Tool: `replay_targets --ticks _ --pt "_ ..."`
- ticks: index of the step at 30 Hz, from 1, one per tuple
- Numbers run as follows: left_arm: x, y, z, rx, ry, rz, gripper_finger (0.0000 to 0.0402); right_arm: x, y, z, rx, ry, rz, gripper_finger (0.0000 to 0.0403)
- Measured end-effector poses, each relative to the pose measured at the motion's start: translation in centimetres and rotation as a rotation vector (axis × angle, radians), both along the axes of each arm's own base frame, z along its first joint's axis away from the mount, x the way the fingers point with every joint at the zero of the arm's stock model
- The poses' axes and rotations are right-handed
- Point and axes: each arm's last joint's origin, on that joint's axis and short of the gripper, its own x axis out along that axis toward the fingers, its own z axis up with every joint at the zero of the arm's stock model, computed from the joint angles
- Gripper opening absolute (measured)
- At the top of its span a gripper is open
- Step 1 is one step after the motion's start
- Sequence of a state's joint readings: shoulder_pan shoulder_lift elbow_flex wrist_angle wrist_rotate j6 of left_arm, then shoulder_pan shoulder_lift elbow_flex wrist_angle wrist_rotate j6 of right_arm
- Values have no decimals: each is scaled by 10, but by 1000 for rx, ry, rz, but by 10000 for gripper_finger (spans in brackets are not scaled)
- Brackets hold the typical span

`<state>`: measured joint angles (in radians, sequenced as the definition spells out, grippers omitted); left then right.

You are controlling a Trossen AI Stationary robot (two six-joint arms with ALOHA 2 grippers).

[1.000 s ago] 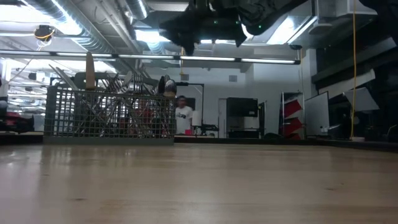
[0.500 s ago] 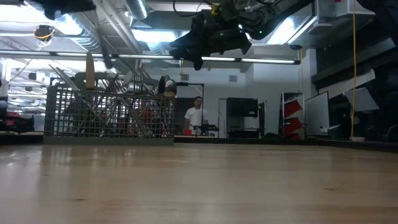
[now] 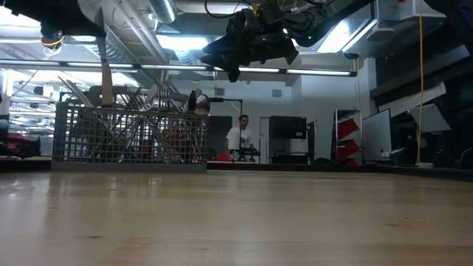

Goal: Sort silverware
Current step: Put the silver table knife into the silverware rack

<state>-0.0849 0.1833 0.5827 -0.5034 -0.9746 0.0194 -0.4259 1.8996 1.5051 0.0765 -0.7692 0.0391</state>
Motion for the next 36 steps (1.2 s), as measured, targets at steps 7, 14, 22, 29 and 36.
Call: replay_targets --ticks 7,14,22,29,36 --pt "-1 0 -7 -54 10 17 0 0 0 0 0 1 0 150" --pt "-1 0 -7 -55 9 17 7 0 0 0 1 1 0 150" --pt "-1 0 -7 -55 9 17 17 0 0 0 1 1 0 150" --pt "-1 1 -7 -56 3 35 67 0 0 0 1 1 0 150" --pt "-2 1 -5 -69 -28 47 105 -2 0 2 21 8 -6 150"
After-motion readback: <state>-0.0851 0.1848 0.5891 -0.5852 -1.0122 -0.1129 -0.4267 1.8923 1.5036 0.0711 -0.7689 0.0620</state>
